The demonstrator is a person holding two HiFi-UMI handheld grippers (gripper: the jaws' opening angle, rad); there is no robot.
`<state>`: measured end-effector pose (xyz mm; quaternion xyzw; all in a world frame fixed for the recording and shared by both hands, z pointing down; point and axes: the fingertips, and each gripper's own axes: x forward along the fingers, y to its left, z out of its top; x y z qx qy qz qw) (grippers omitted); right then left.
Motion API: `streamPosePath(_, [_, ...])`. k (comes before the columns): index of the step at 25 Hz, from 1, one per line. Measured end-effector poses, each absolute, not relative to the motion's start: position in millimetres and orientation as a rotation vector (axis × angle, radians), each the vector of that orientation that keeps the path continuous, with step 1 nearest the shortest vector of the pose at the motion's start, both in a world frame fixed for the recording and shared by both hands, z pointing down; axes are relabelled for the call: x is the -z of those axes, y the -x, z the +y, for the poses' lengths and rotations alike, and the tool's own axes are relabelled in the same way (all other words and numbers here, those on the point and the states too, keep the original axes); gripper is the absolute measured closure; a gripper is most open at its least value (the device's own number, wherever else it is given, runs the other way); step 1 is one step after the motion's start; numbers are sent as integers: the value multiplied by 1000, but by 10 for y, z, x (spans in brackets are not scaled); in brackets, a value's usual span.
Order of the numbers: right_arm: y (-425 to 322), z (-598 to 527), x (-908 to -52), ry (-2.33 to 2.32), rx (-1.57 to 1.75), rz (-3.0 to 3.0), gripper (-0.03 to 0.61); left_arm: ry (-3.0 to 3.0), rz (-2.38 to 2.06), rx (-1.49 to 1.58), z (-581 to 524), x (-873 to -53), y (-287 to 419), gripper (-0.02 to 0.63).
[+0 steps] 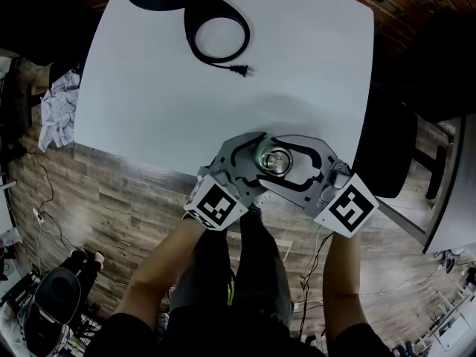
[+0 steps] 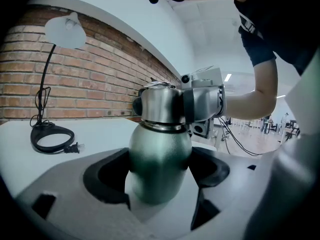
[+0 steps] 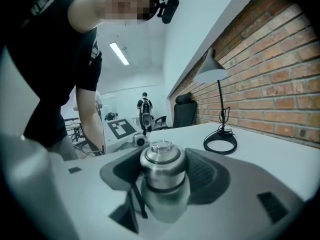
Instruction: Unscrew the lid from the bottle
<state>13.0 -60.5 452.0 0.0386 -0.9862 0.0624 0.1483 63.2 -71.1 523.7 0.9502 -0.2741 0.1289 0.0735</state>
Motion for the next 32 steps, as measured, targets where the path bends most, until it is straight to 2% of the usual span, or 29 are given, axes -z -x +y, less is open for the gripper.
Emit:
streamPosePath(24, [-442,-747,-4237,-461,-239,-2897,308,-2825,-789,-385,-716,-5292,-638,244])
streamPosePath(32, [-717,-662,-4027,-649,-266,-2837,308,-2784,-769,-412,-646,-4997,-457,238])
